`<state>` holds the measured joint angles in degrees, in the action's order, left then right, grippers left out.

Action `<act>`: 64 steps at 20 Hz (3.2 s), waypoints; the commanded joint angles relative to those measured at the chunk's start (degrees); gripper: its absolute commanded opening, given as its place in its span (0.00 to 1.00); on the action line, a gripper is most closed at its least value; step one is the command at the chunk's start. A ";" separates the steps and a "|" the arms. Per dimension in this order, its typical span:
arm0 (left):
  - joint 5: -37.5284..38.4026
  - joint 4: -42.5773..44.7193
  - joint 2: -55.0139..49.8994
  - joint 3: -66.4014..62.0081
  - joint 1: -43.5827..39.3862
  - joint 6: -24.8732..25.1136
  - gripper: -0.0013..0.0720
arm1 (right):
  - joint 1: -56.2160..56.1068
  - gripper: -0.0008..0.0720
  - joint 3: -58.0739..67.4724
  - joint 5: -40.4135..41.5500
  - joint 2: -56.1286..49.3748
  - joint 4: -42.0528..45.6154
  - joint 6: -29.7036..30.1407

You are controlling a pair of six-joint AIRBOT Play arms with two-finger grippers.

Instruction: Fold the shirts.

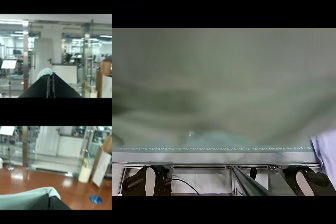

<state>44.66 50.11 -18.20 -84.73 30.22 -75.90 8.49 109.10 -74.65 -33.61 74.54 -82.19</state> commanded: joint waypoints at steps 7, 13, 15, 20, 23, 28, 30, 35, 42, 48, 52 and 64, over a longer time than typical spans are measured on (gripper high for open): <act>16.74 -15.41 -3.85 30.25 3.37 2.12 0.04 | 0.02 0.04 -28.68 -2.80 -2.36 -2.95 -1.33; -1.84 -18.18 -25.90 40.39 -11.43 10.73 0.04 | 0.02 0.04 -40.37 11.98 -24.02 -5.75 1.49; -10.67 -18.14 -36.30 36.92 -18.14 10.78 0.04 | 0.02 0.04 -37.64 17.07 -33.99 -8.83 1.44; -14.51 -20.65 -61.22 18.58 -26.10 10.69 0.04 | 0.37 0.05 -19.98 17.90 -58.93 -21.09 1.81; -9.22 -24.61 -68.43 10.51 -26.77 10.71 0.66 | 2.32 0.58 -13.46 16.76 -66.88 -28.50 0.57; 20.65 -5.27 -68.04 6.51 -17.20 1.68 0.71 | 11.43 0.58 -12.72 -1.14 -65.24 -25.40 5.35; 33.46 6.88 -65.81 9.18 -12.09 -0.48 0.71 | 14.86 0.58 -16.24 -7.80 -61.51 -15.08 6.71; 32.20 13.75 -48.26 39.15 0.44 0.39 0.71 | 21.62 0.57 -54.18 6.75 -39.67 -17.29 6.58; 27.89 1.05 -41.72 59.69 10.56 4.94 0.71 | 21.79 0.57 -79.23 12.39 -19.91 -24.30 8.66; 22.40 -0.07 -44.72 62.90 5.09 6.23 0.71 | 21.79 0.57 -79.23 10.60 -19.91 -24.57 9.01; 15.13 -5.01 -45.94 62.97 -2.73 6.23 0.59 | 21.81 0.57 -79.21 12.13 -19.91 -23.91 8.98; 14.45 -5.60 -46.03 62.16 -5.95 6.43 0.04 | 23.89 0.57 -82.42 5.29 -28.11 -17.31 4.90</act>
<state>59.29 44.66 -64.18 -22.55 24.43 -69.45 32.27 27.40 -68.71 -58.39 62.46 -80.20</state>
